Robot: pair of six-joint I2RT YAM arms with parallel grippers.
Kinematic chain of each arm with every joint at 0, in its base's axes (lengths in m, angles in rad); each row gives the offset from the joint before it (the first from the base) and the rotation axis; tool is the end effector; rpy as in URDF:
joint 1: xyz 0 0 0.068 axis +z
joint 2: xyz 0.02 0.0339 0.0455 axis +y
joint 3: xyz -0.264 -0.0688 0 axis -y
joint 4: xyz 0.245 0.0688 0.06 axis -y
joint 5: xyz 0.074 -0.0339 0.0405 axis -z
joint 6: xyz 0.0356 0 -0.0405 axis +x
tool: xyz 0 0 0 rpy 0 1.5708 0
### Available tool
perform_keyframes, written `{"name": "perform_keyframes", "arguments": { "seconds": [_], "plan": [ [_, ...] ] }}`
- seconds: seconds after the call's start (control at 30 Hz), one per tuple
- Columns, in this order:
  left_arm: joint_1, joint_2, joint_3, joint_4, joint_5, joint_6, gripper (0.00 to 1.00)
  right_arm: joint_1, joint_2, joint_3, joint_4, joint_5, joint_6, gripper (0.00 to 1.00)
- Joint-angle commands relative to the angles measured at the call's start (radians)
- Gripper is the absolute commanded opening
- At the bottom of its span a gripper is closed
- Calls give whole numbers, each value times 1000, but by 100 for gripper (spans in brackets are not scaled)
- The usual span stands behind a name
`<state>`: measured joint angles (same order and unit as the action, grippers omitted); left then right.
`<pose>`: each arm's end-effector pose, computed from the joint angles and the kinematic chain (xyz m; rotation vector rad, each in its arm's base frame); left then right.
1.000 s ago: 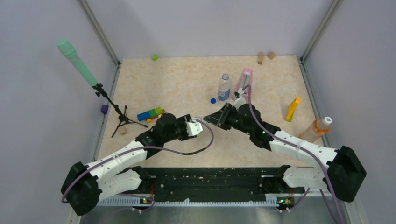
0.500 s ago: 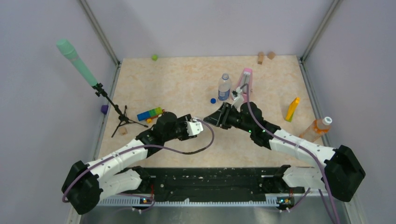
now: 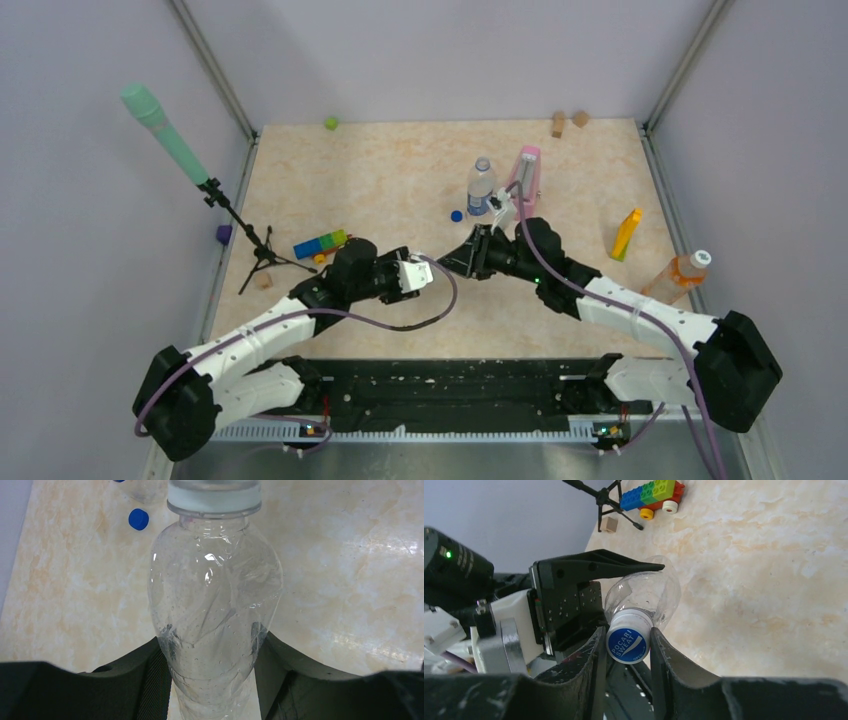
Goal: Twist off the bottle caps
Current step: Unscrew the bottle cap from the plastic bottle.
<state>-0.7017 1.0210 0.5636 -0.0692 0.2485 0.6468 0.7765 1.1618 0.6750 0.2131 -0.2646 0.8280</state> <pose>0.1640 -0.1501 0.2297 1.4205 1.5371 -0.2936 0.1818 0.1916 0.2649 -0.1543 2.0603 1.3102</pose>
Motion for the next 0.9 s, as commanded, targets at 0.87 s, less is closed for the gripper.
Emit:
{"name": "perform_keyframes", "arguments": {
  "seconds": [0.87],
  "plan": [
    [200, 82, 222, -122, 745, -59, 0, 0, -254, -75, -21, -395, -1334, 0]
  ]
}}
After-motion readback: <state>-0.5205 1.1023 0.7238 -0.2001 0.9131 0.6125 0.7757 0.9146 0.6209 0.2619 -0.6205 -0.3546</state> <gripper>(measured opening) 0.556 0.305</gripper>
